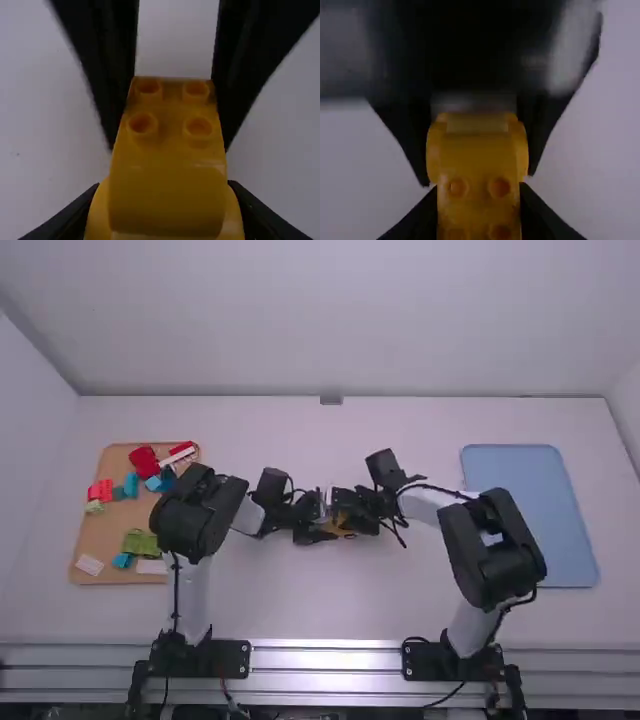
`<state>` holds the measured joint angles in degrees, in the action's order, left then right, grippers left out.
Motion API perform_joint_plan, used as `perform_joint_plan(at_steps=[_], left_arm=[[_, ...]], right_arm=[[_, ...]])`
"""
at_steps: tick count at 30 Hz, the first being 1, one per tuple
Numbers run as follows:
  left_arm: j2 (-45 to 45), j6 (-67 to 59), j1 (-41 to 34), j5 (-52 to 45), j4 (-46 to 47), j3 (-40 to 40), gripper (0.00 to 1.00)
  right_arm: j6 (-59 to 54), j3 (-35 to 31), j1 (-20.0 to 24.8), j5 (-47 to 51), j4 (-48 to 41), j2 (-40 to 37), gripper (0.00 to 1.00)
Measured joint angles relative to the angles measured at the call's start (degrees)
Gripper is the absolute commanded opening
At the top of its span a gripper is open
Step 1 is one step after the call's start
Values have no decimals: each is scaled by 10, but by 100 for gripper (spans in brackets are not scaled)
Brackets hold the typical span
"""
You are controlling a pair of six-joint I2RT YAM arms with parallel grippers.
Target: Assemble lego blocks to make yellow taxi
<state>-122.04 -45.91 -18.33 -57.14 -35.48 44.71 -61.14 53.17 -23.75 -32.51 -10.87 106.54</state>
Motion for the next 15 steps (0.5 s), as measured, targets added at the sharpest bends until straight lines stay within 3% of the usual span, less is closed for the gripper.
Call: perform_joint_plan(at_steps=[4,11,12,14,15], left_arm=[[0,0,-6,-3,-2,-5,23],[0,3,-6,-4,-2,-5,22],[0,2,-6,-4,-2,-5,23],[0,2,-7,-5,-2,-5,25],[0,2,-7,-5,-2,-5,31]], right_arm=[[3,-1,2,-40,14,9,38],[-27,-5,45,-135,12,14,41],[-33,-5,56,-155,12,13,50],[-38,-5,68,-175,13,13,58],[-40,-5,83,-197,15,13,77]])
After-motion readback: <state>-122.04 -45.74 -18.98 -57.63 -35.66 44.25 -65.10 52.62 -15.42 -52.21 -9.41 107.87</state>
